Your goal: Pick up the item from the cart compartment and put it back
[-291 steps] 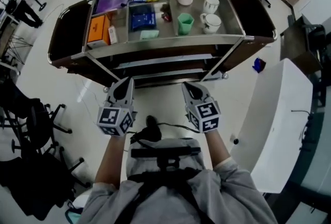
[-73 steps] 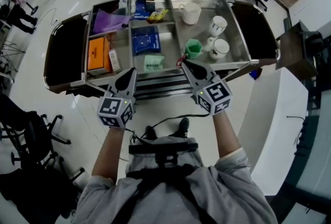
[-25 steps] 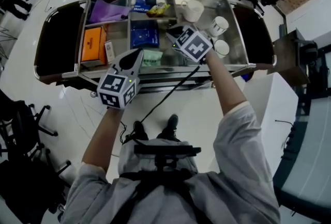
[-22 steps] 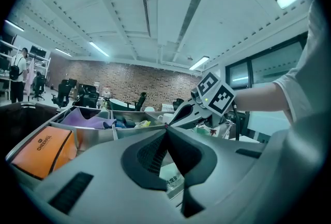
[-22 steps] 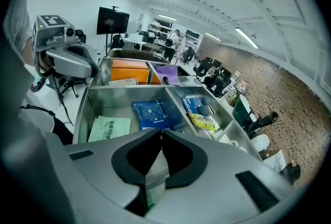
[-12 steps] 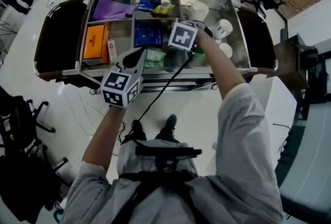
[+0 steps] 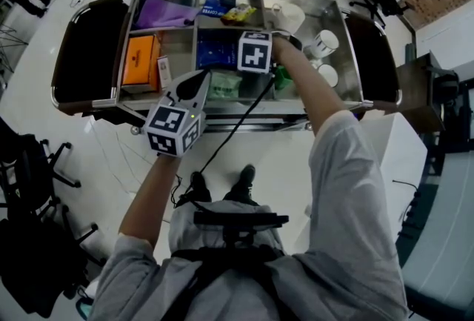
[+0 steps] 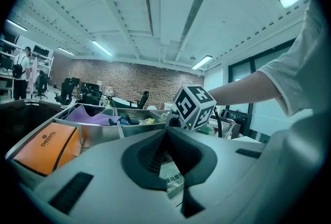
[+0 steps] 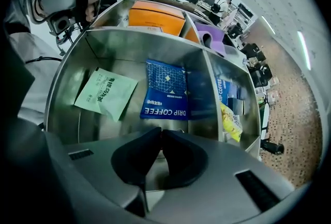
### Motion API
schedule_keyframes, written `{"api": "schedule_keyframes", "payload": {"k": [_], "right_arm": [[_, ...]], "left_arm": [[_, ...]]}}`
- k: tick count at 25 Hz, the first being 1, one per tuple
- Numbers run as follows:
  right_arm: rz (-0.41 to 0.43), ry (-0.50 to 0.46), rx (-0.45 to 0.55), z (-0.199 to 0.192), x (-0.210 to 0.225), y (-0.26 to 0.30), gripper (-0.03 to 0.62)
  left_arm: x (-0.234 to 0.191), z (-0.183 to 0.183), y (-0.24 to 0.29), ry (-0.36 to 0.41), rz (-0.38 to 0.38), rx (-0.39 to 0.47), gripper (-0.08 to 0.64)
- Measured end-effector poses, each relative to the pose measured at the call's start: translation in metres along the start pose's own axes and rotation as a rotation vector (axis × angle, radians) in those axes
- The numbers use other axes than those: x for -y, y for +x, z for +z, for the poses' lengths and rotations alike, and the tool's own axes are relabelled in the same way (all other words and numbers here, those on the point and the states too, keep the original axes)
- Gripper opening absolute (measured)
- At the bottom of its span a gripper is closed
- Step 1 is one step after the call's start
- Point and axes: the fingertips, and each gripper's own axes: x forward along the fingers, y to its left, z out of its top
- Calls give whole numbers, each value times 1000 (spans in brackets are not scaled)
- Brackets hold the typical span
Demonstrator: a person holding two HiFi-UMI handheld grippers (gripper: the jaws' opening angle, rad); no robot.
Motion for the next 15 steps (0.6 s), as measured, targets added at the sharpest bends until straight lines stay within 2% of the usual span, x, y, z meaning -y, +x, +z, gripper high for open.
{"api": "schedule_keyframes", "payload": {"k": [4, 10, 13, 15], "right_arm": [[-1, -50, -37, -2, -1, 6, 23], [42, -58, -50, -7, -8, 23, 25], [-5, -61, -47, -5, 1, 14, 29], [-8, -65, -52, -5, 1, 12, 47]], "left_arm": [[-1, -2, -1, -3, -1, 0, -5], [-4, 0, -6, -6, 3, 6, -5], [-4, 1, -7, -6, 5, 11, -5], [-4, 3, -7, -5, 5, 12, -5]]}}
